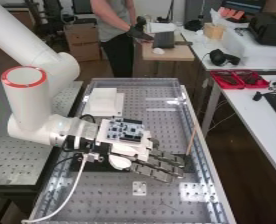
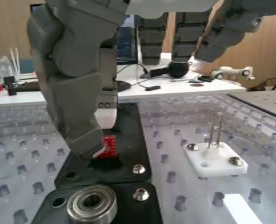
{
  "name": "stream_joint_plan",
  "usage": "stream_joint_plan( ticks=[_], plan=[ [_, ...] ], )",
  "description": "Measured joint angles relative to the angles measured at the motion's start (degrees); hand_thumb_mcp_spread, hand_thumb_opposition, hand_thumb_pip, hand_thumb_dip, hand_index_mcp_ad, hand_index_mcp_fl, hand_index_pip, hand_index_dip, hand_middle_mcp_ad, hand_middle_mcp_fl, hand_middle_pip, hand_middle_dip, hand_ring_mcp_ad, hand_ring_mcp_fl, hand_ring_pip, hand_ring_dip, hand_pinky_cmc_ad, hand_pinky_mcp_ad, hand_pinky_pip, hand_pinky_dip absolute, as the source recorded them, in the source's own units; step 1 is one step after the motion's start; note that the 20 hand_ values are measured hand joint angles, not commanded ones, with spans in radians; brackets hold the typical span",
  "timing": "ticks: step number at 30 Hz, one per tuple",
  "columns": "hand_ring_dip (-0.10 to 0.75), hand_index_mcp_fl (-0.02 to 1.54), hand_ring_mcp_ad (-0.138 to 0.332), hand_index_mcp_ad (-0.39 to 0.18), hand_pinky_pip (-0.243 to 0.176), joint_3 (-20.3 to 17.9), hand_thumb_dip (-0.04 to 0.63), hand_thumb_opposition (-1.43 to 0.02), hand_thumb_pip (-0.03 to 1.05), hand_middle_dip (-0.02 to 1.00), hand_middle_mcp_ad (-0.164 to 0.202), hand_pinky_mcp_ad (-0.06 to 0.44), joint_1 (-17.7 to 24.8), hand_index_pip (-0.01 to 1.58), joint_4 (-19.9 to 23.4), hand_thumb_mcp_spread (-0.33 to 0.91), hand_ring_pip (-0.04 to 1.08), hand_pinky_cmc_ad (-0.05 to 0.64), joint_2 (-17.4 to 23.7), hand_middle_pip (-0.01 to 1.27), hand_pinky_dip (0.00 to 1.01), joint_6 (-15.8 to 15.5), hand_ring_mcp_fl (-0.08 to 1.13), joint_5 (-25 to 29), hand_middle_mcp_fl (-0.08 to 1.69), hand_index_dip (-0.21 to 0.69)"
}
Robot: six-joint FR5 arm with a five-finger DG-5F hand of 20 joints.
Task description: Grab the pcb board and place it in the clear container
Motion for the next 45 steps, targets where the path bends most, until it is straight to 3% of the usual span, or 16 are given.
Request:
stream_joint_plan(
  ticks=[12,38,45],
  plan=[
    [-0.005,0.32,0.126,-0.246,-0.091,0.4,0.253,-0.85,0.4,0.12,0.058,0.113,-0.3,1.35,-0.7,0.66,0.08,0.291,-0.8,0.14,0.18,0.5,0.02,0.2,0.01,0.265],
    [-0.005,0.45,0.127,-0.253,-0.091,0.6,0.253,-0.85,0.4,0.12,0.061,0.113,-0.2,1.43,-0.1,0.73,0.08,0.293,-1.1,0.14,0.18,1.3,0.02,-0.1,0.01,0.264],
    [-0.005,0.53,0.127,-0.248,-0.091,0.2,0.251,-0.87,0.39,0.12,0.061,0.117,-0.1,1.34,0.2,0.73,0.08,0.302,-0.5,0.14,0.18,1.9,0.02,-0.1,0.01,0.25]
  ],
)
